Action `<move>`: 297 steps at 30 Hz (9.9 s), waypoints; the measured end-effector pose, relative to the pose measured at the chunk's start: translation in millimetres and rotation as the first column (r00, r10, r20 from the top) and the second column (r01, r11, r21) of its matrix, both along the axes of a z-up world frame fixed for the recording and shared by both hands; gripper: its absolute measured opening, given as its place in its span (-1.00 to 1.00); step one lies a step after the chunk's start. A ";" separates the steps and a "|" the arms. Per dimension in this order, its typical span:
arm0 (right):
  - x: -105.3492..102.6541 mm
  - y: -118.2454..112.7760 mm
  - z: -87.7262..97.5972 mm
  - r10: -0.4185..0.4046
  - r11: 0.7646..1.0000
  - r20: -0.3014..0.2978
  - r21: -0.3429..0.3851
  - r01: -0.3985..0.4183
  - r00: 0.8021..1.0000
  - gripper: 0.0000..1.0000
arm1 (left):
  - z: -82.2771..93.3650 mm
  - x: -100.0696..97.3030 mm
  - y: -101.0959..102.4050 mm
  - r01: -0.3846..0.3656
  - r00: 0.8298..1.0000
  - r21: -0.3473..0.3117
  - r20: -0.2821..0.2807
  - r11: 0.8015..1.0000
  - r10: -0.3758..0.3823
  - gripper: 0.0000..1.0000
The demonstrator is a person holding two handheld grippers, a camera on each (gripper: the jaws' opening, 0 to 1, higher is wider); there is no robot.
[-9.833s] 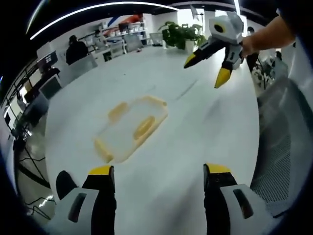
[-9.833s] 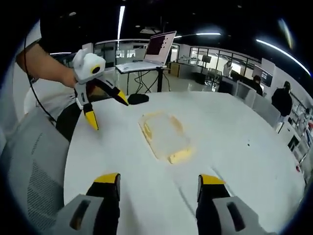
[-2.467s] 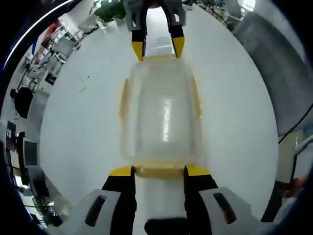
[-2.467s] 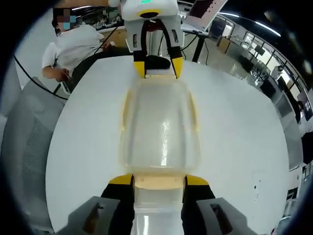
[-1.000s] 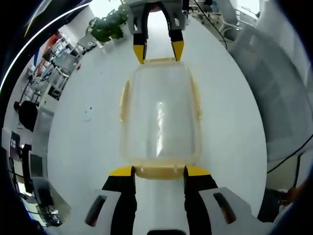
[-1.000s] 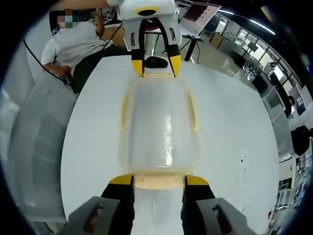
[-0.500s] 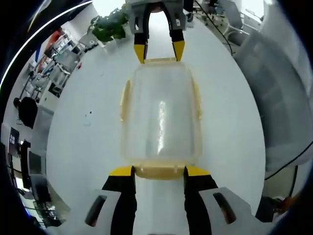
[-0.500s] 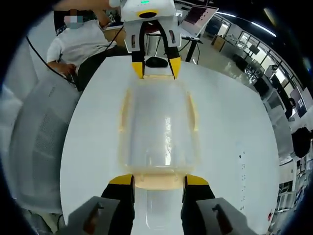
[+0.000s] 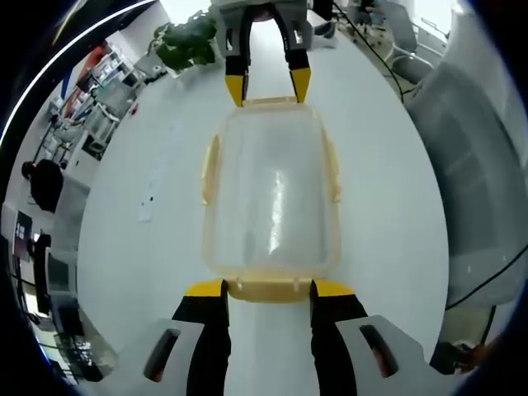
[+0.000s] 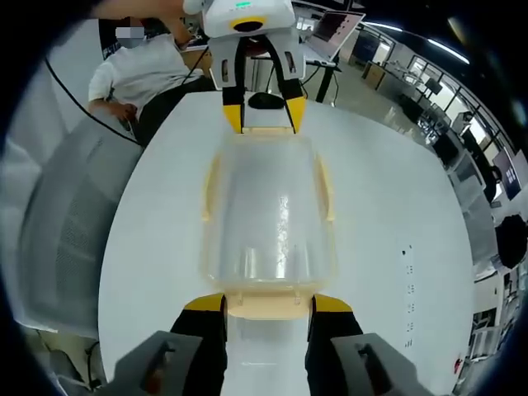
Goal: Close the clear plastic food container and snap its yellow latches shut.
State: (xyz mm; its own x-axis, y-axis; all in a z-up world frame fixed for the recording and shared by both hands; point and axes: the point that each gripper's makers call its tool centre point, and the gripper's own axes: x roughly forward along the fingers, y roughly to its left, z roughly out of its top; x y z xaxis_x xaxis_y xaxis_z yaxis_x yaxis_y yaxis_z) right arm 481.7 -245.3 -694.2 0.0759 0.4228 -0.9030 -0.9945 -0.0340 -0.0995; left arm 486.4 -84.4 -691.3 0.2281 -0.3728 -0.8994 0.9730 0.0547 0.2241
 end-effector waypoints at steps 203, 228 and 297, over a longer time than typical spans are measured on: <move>33.2 -69.3 -44.9 -0.779 0.432 -0.462 0.093 0.897 0.424 -0.49 | -38.7 32.3 -97.7 -0.866 0.499 -0.258 -0.445 0.428 0.743 -0.51; 23.0 -71.6 -42.3 -0.764 0.443 -0.471 0.116 0.889 0.441 -0.49 | -40.6 40.0 -96.0 -0.901 0.434 -0.236 -0.476 0.364 0.765 -0.47; 24.3 -78.4 -37.1 -0.717 0.629 -0.305 0.103 0.770 0.627 -0.44 | -34.3 27.5 -95.9 -0.819 0.568 -0.248 -0.480 0.517 0.669 -0.49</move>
